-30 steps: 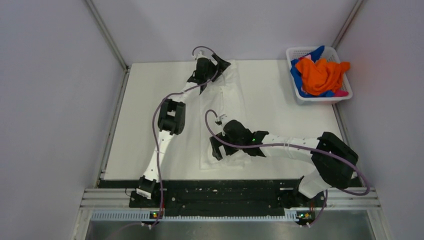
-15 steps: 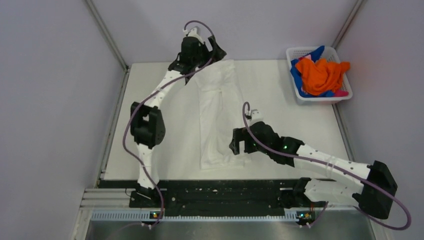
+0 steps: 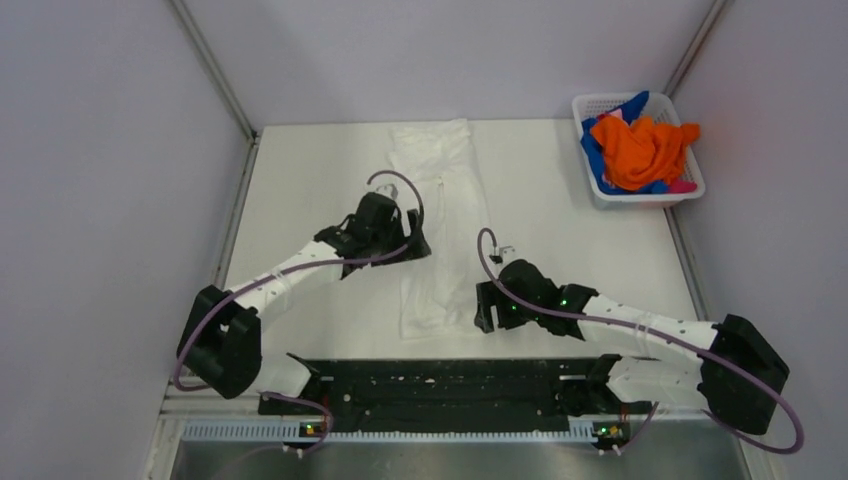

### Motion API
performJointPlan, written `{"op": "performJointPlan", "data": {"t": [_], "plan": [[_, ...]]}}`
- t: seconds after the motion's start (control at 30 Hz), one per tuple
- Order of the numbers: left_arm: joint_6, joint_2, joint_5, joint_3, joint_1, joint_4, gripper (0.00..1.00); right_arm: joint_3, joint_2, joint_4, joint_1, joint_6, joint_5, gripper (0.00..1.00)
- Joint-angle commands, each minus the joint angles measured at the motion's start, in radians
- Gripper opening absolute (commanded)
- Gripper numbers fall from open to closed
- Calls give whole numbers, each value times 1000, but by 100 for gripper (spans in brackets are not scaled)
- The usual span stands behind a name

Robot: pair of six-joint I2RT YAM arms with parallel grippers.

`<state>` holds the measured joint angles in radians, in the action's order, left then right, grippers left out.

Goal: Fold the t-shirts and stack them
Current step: Grab the bottom of the folded rectangular tshirt with both arms

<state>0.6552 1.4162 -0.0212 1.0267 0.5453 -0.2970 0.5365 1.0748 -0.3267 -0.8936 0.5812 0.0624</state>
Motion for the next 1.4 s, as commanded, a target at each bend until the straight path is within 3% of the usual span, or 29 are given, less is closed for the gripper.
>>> {"op": "performJointPlan", "data": {"t": [0.0, 0.2, 0.4, 0.67, 0.93, 1.07, 1.2, 1.37], "plan": [[85, -133, -11, -174, 76, -123, 88, 12, 70, 81, 5, -37, 4, 72], [203, -292, -65, -404, 147, -152, 79, 8, 129, 100, 4, -48, -32, 66], [226, -377, -84, -485, 170, -193, 73, 7, 142, 77, 2, -73, 12, 63], [239, -329, -164, -530, 198, -134, 64, 22, 81, 56, 4, -68, 41, 63], [238, -276, -174, -553, 208, -76, 57, 38, 211, 79, 4, -84, 31, 61], [235, -246, -172, -550, 209, -55, 51, 37, 239, 81, 3, -78, 15, 53], [231, -243, -164, -546, 209, -56, 44, 34, 236, 58, -17, -64, -2, 37], [246, -264, -159, -562, 209, -65, 23, 15, 182, 6, -51, -4, -37, 22]]}}
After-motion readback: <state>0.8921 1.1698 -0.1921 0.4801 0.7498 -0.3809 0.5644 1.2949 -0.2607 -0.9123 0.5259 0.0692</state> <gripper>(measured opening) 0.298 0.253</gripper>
